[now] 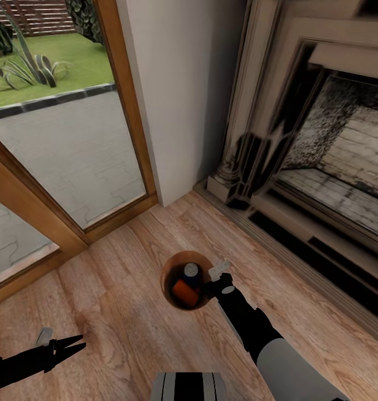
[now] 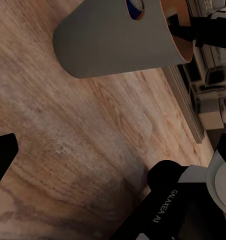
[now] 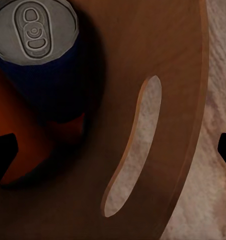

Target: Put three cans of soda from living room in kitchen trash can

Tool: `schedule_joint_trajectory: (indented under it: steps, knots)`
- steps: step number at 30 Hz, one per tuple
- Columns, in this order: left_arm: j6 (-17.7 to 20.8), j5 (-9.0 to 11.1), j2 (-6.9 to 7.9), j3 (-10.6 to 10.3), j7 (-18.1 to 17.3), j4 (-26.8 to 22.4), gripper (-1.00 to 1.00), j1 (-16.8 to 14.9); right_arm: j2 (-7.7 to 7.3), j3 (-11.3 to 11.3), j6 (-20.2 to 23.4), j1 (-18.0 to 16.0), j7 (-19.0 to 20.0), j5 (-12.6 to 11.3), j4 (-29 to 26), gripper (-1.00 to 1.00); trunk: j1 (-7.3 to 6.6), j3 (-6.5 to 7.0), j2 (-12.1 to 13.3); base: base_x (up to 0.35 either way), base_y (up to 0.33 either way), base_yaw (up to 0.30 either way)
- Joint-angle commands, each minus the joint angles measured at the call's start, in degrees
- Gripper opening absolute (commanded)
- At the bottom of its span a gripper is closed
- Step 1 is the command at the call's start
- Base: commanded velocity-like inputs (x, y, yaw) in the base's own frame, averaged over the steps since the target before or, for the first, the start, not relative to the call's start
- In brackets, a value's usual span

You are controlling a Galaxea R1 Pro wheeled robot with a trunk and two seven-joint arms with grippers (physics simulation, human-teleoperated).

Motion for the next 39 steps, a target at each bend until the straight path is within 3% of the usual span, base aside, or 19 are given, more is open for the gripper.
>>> schedule_joint_trajectory:
  steps: [1, 26, 39]
  knots:
    - [0.0, 0.0, 0.00, 0.0, 0.0, 0.0, 1.00, 0.0, 0.00, 0.0, 0.0, 0.0, 0.0, 0.0, 0.0, 1.00, 0.00, 0.00, 0.0, 0.000, 0.000, 0.000]
    - [0.0, 0.0, 0.00, 0.0, 0.0, 0.0, 1.00, 0.0, 0.00, 0.0, 0.0, 0.0, 0.0, 0.0, 0.0, 1.00, 0.00, 0.00, 0.0, 0.000, 0.000, 0.000]
    - [0.1, 0.0, -0.02, -0.1, 0.1, 0.0, 1.00, 0.0, 0.00, 0.0, 0.0, 0.0, 0.0, 0.0, 0.0, 1.00, -2.86, 2.33, 5.2, 0.000, 0.000, 0.000]
